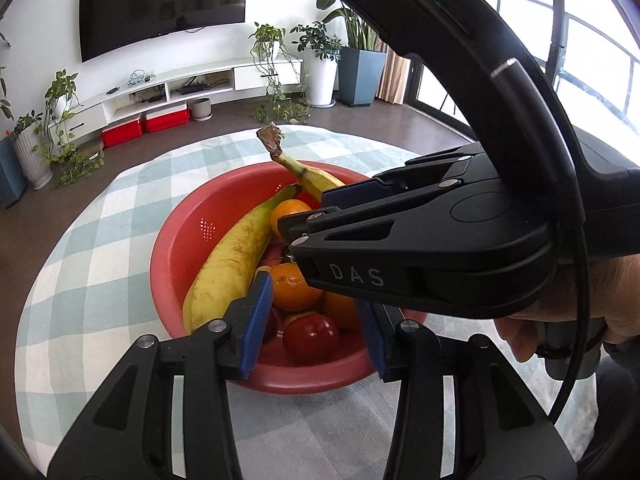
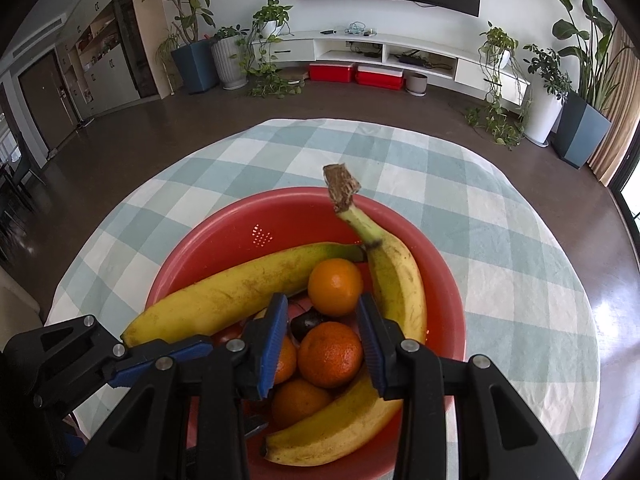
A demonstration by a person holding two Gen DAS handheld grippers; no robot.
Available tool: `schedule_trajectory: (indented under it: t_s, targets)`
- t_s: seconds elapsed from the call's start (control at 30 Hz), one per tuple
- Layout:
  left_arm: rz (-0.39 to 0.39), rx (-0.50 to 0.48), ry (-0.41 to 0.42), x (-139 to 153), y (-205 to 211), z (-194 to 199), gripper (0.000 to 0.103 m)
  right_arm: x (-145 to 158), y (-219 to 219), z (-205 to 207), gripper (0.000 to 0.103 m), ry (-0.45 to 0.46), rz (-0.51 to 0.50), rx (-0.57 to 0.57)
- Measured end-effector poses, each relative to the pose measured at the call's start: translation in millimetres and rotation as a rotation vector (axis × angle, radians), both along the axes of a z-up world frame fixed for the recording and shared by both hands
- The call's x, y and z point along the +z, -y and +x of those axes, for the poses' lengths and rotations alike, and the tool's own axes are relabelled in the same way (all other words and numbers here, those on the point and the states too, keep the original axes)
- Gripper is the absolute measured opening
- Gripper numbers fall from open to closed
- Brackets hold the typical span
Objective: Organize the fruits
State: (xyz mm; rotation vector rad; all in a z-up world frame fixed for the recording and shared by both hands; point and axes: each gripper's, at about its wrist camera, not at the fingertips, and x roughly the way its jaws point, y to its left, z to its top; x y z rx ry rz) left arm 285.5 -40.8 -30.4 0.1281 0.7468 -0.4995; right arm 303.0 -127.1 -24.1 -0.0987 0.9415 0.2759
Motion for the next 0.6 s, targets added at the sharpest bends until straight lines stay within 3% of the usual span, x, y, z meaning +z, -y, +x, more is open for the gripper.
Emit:
schedule_trajectory:
  t_s: [0.07, 0.17, 0.23, 0.3, 0.33, 0.4, 0.6]
  targets:
    - [0.008, 0.003, 0.005, 0.8, 0.3, -2.7, 0.044, 4.5, 3.5, -5.4, 0.04, 0.01, 0.009, -0.006]
    - [-0.002, 0.003, 0.006, 4.2, -0.8, -7.2, 0.051, 16.9, 12.3, -17.9, 0.051, 0.047, 0.03, -0.025]
    - [0.0, 0.011, 0.028, 8.8, -0.5, -14.0, 0.063, 27.5, 21.0, -31.0, 0.066, 0.08, 0.064, -0.046]
    - [0.002, 0.026, 0.055, 14.8, -0.8, -23.7, 0.083, 37.8, 30.8, -48.8, 0.076, 0.126, 0.102, -0.067]
    - [-0.004, 0.03, 0.07, 18.2, -1.5, -29.1, 0.086, 42.4, 35.4, -59.2, 0.08, 0.152, 0.114, -0.075]
    - [-0.011, 0.05, 0.11, 25.5, -2.0, -41.5, 0.102, 50.0, 43.5, -80.7, 0.086, 0.202, 0.119, -0.094]
    - [-0.053, 0.124, 0.241, 52.0, -16.0, -103.0, 0.103, 65.7, 71.6, -161.0, 0.1, 0.356, 0.15, -0.167]
